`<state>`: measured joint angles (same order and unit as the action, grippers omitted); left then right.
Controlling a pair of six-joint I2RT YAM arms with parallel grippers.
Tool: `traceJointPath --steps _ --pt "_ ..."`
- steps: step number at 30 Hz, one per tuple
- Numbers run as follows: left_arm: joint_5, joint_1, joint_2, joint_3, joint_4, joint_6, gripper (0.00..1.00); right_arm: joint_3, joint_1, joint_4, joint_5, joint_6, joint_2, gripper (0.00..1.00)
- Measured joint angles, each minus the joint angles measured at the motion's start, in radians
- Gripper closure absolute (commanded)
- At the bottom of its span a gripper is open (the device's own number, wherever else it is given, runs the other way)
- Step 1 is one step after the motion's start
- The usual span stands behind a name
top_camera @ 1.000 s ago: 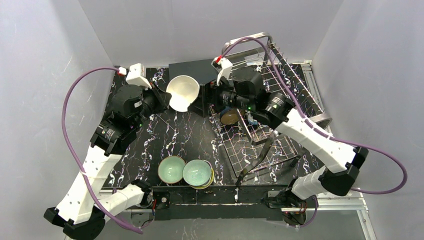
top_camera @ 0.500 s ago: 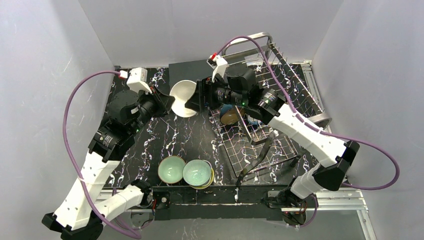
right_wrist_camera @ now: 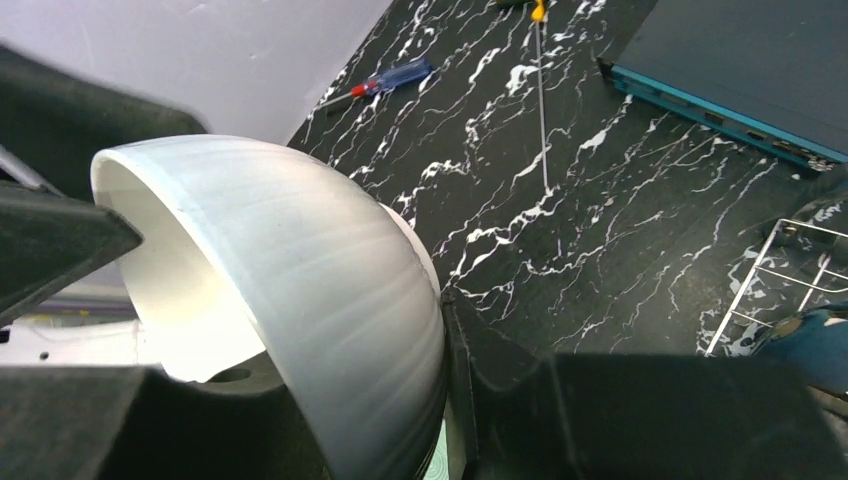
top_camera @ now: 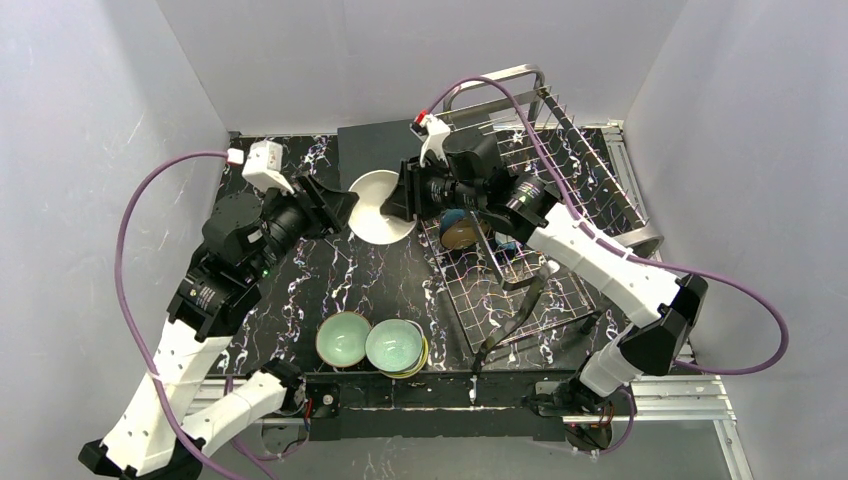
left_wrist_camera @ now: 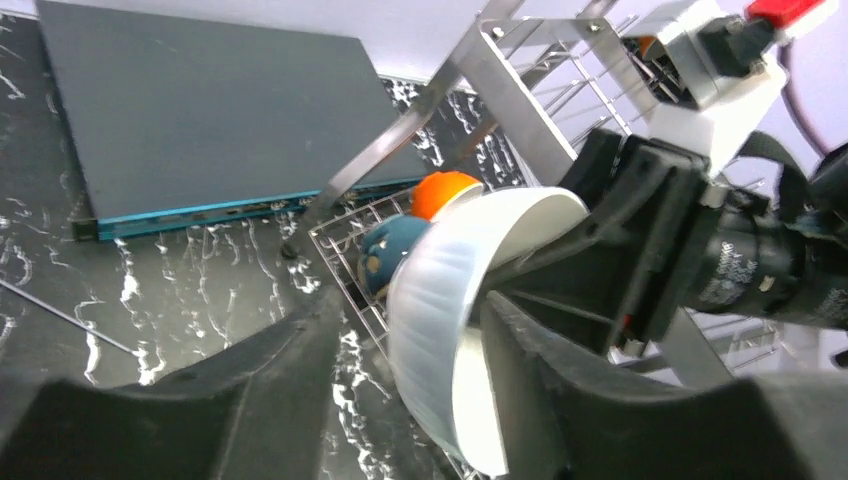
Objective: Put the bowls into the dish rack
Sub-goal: Pick up the bowl from the center of the board.
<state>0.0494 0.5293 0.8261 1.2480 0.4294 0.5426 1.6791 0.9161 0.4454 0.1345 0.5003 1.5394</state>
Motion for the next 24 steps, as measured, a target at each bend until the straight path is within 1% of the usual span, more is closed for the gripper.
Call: traceJointPath --steps 1,2,4,5,7,14,19,24 --pt "0.003 -0.003 -0.004 -0.004 -0.002 -0.001 0.31 0.0 0.003 0.006 0.005 -0.001 0.0 0.95" --pt "0.01 -0.007 -0.01 -0.011 -0.003 0.006 0.25 0.0 0.005 0.011 0.013 -0.002 -0.001 0.99" --pt "0.014 -0.01 -0.023 -0.024 -0.003 0.019 0.13 0.0 0.009 0.009 0.027 -0.003 -0.002 0.99" --pt "0.014 -0.01 -0.03 -0.031 0.0 0.027 0.08 0.0 0.01 0.008 0.033 -0.003 -0.002 0.99" --pt "0.014 -0.01 -0.047 -0.043 0.002 0.041 0.03 0.0 0.01 0.008 0.043 -0.003 -0.002 0.99" --pt "-0.041 -0.01 -0.13 -0.081 0.027 0.096 0.02 -0.015 0.009 -0.026 0.1 -0.011 -0.006 0.99" --pt "-0.129 -0.01 -0.18 -0.097 0.054 0.134 0.02 -0.051 0.009 -0.069 0.171 -0.031 -0.026 0.99" --pt "-0.249 -0.01 -0.206 -0.111 0.066 0.155 0.02 -0.092 0.009 -0.138 0.257 -0.053 -0.063 0.99"
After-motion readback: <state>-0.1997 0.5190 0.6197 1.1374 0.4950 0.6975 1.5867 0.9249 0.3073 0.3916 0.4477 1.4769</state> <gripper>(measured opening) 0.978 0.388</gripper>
